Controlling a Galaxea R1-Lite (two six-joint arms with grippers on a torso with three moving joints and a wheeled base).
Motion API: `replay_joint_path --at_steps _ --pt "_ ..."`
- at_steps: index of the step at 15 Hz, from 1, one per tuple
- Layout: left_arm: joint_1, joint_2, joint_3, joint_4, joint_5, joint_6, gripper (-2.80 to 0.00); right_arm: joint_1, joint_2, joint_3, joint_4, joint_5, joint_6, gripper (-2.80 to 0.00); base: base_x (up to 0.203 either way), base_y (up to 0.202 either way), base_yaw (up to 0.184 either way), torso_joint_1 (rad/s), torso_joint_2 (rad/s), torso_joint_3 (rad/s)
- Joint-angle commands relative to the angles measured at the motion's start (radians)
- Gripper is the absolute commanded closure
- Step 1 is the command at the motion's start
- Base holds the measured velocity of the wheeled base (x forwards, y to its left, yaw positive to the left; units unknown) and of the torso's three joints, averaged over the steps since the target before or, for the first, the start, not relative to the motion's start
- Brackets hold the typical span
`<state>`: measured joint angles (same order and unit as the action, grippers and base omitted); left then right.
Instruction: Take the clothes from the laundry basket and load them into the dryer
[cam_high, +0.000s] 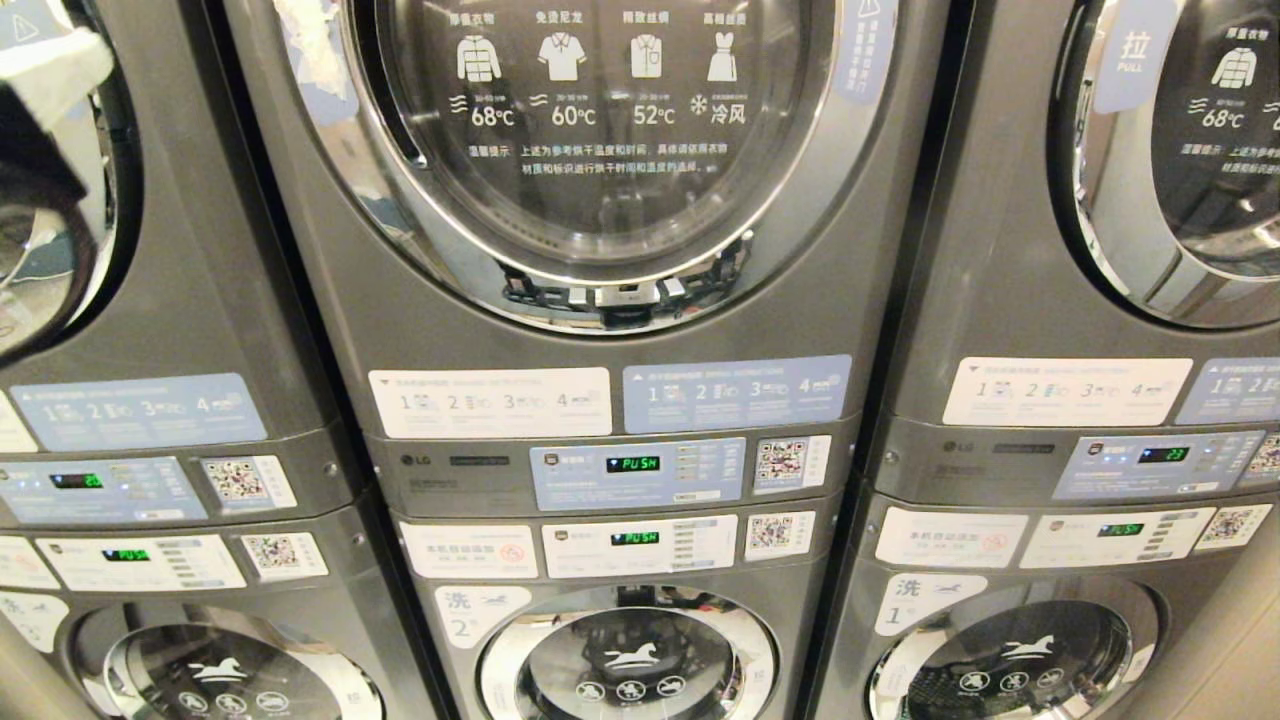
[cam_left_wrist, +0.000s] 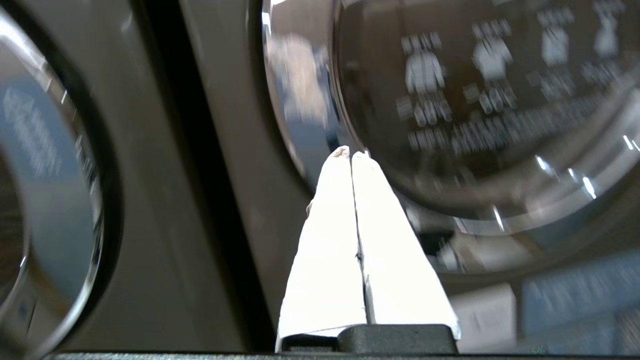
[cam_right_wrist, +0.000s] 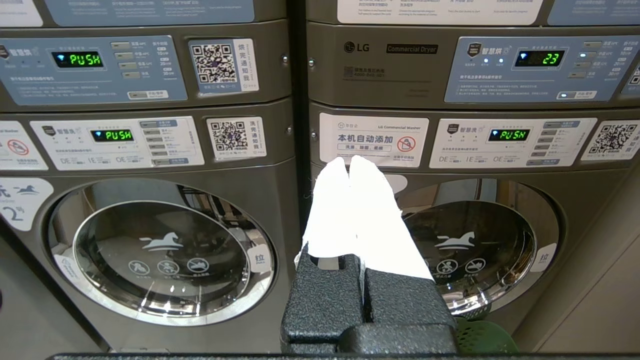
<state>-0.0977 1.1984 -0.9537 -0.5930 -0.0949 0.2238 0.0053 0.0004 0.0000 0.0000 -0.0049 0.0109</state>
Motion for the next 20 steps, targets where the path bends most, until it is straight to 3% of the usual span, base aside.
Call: replay_joint_path --at_steps 1,5,9,11,14,18,20 --pt "0.001 -0.313 0.202 0.06 -0.001 -0.005 0.0 0.001 0.0 -0.002 0.002 0.0 -0.003 0.0 0.0 0.0 0.0 0.0 0.0 0.0" --pt "0.002 -0.688 0.633 0.377 0.015 -0.104 0.0 0.001 0.0 -0.002 0.0 0.0 0.003 0.0 0.0 0.0 0.0 0.0 0.0 0.0" --pt "0.002 -0.9 0.943 0.523 0.083 -0.172 0.0 0.001 0.0 -0.002 0.0 0.0 0.004 0.0 0.0 0.0 0.0 0.0 0.0 0.0" --pt "0.014 -0.916 0.952 0.574 0.095 -0.181 0.0 0.002 0.0 -0.002 0.001 0.0 0.002 0.0 0.0 0.0 0.0 0.0 0.0 0.0" --pt "0.091 -0.955 0.949 0.604 0.089 -0.175 0.0 0.001 0.0 -0.004 0.006 0.0 -0.011 0.0 0.0 0.0 0.0 0.0 0.0 0.0" --pt "0.093 -1.186 0.951 0.602 0.058 -0.138 0.0 0.001 0.0 -0.002 0.002 0.0 -0.01 0.0 0.0 0.0 0.0 0.0 0.0 0.0" --pt "0.096 -1.198 0.953 0.595 0.051 -0.127 0.0 0.001 0.0 0.0 0.002 -0.001 -0.009 0.0 0.0 0.0 0.0 0.0 0.0 0.0"
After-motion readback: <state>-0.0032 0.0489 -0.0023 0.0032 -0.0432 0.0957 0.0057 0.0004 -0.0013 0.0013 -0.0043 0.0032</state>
